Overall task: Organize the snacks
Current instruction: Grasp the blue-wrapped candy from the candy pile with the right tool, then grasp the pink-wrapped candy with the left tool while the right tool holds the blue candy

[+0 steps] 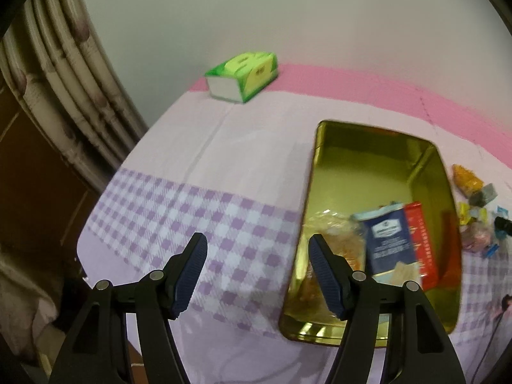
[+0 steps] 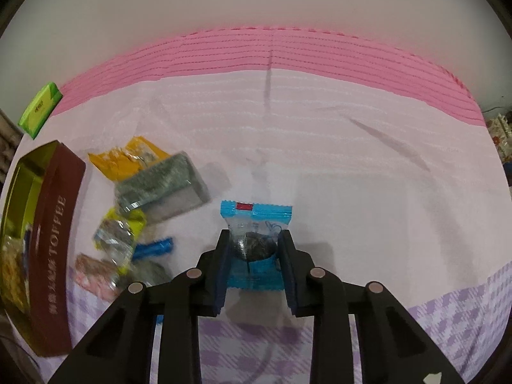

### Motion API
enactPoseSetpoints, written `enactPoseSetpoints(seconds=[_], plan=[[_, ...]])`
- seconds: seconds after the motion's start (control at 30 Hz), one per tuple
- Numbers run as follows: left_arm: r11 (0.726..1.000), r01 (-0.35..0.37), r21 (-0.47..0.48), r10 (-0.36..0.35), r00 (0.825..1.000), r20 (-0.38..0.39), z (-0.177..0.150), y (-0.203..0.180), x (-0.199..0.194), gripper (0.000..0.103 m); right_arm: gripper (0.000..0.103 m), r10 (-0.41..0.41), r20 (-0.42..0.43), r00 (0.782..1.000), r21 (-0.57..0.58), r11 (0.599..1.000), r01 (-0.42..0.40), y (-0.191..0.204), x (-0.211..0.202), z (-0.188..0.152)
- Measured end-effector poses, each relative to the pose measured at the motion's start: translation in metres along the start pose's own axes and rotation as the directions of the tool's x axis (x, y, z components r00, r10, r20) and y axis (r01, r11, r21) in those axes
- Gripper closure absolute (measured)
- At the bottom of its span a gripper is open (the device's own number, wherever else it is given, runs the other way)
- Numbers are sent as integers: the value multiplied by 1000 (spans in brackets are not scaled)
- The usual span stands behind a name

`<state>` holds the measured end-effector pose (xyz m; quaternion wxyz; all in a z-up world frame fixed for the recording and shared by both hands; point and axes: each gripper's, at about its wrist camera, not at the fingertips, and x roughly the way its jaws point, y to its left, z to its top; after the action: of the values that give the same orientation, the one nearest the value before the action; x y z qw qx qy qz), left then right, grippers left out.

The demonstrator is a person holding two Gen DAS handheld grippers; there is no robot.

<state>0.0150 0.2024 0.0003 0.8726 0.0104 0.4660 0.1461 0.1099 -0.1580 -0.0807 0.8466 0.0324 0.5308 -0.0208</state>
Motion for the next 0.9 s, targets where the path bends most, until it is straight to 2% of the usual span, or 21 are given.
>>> enactPoseSetpoints(seconds=[0.13,0.27,0.43,0.57,0.7,0.9], plan=[[997,52,52,-53,998,20,3,-25,-15,36,76,-30,39,999,-6,1000,30,-14,-2,-9],[984,133,121,-137,990,25,6,-63,-26,36,77,-36,67,997,26,999,35,-32,-3,-14],[947,222,232,-235,972,30,8,-123,-36,36,77,-46,112,993,51,998,41,-50,-4,-17],[906,302,296,-319,948,7,8,-164,-36,36,76,-38,138,990,57,998,31,-61,-6,-22],[882,346,321,-357,934,-26,4,-194,-33,36,76,-21,158,987,65,998,10,-66,-8,-26],[854,389,345,-390,918,-71,-3,-219,-23,36,76,-6,179,984,64,998,-5,-66,-8,-29]])
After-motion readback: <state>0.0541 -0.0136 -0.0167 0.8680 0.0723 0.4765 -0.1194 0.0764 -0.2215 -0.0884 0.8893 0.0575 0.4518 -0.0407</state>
